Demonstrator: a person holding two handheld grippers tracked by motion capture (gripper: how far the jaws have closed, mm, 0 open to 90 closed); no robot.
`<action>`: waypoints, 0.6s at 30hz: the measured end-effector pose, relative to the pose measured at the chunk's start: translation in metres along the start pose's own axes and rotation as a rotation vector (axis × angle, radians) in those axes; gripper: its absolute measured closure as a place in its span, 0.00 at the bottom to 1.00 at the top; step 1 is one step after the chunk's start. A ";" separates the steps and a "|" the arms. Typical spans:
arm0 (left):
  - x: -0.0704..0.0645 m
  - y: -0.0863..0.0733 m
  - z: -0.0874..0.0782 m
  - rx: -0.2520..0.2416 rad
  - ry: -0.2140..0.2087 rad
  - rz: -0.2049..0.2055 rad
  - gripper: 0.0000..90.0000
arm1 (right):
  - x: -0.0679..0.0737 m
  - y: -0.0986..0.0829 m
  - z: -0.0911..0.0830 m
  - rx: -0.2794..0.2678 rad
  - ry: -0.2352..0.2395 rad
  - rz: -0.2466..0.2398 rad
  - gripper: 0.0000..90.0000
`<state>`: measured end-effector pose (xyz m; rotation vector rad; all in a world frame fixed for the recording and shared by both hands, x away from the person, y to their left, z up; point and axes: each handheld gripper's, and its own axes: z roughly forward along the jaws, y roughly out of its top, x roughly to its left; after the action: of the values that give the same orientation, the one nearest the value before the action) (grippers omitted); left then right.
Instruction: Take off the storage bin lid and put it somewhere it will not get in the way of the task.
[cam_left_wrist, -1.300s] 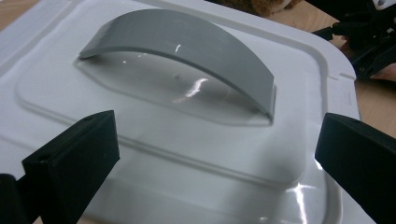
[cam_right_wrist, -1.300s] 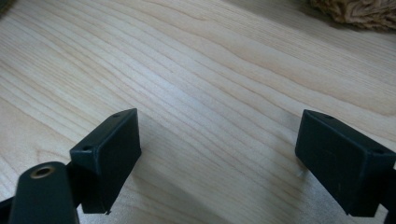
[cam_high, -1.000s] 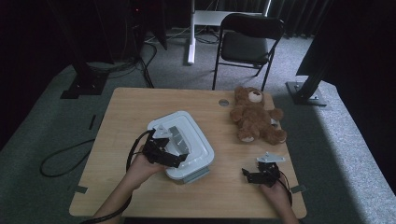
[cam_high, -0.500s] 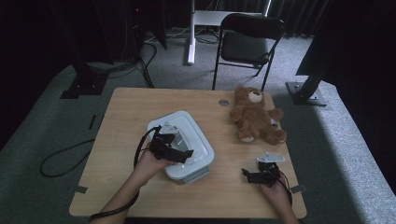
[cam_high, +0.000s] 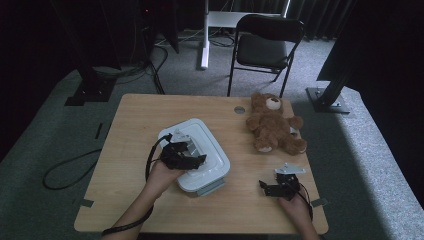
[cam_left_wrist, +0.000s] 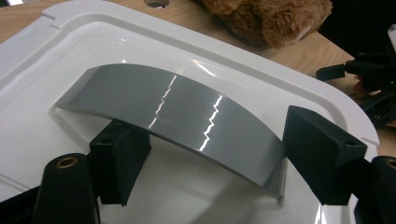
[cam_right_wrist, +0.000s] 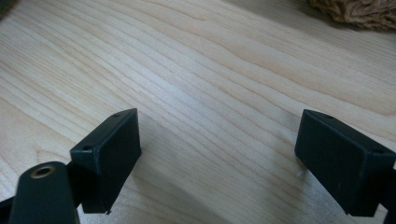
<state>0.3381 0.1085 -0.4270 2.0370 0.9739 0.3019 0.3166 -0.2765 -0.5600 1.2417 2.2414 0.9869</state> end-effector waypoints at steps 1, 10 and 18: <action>0.000 0.000 0.000 0.000 -0.001 0.004 0.32 | 0.000 0.000 0.000 0.000 0.000 0.000 0.15; 0.004 -0.002 -0.001 -0.019 -0.063 -0.026 0.49 | 0.000 0.000 0.000 0.000 0.000 0.000 0.15; 0.007 -0.004 -0.004 -0.041 -0.087 -0.058 0.57 | 0.000 0.000 0.000 0.000 0.000 0.000 0.15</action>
<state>0.3387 0.1171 -0.4288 1.9640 0.9634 0.1989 0.3166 -0.2765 -0.5600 1.2419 2.2409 0.9875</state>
